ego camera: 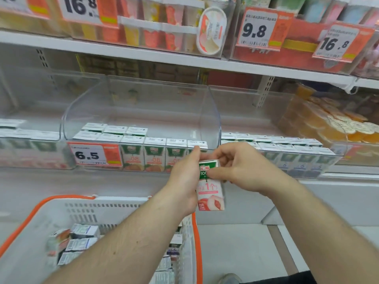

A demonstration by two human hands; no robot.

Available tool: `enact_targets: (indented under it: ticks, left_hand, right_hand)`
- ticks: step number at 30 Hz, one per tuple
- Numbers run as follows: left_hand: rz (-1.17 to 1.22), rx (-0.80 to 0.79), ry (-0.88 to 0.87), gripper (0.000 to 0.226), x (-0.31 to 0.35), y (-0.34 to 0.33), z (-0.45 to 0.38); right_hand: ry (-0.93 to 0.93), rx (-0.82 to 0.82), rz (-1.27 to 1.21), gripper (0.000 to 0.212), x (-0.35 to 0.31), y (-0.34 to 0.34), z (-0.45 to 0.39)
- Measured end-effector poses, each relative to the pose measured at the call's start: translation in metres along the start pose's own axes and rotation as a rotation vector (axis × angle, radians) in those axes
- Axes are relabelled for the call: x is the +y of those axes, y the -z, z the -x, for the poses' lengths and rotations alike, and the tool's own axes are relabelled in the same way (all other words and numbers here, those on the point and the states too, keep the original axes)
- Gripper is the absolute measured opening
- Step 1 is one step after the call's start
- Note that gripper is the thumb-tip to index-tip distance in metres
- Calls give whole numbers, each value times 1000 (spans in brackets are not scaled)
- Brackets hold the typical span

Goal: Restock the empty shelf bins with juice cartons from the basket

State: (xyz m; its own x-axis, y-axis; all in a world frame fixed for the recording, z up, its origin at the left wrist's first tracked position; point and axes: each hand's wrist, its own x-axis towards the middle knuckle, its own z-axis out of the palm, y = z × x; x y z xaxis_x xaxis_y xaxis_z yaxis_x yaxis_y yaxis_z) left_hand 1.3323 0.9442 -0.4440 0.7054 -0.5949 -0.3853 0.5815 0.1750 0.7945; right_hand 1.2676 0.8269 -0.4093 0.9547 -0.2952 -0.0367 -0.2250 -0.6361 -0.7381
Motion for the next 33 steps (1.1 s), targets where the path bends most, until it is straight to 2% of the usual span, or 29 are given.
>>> enact_targets:
  ticks: [3, 7, 10, 13, 15, 18, 21, 27, 33]
  left_hand:
    - [-55, -35, -86, 43, 2, 25, 1]
    - [-338, -44, -282, 13, 12, 63, 12]
    - [-427, 11, -345, 31, 29, 90, 20]
    - [-427, 14, -365, 33, 49, 123, 30]
    - [-430, 15, -379, 34, 61, 146, 37]
    - [-440, 27, -397, 36, 82, 177, 49]
    - [-443, 32, -396, 36, 101, 206, 59]
    - [-417, 83, -406, 35, 123, 249, 65]
    - [-308, 155, -520, 38, 146, 266, 68]
  right_hand:
    - [-35, 24, -306, 12, -7, -4, -5]
    - [-9, 128, -560, 14, -16, -27, -15]
    - [24, 126, -644, 24, -26, -54, -21]
    - [29, 60, -707, 32, -47, -73, -27]
    - [47, 60, -662, 32, -64, -84, -33]
    - [103, 78, -535, 23, -96, -107, -38]
    - [109, 22, -492, 18, -128, -132, -44]
    - [33, -175, -309, 36, -177, -168, -74]
    - [99, -57, -164, 35, -233, -185, -104]
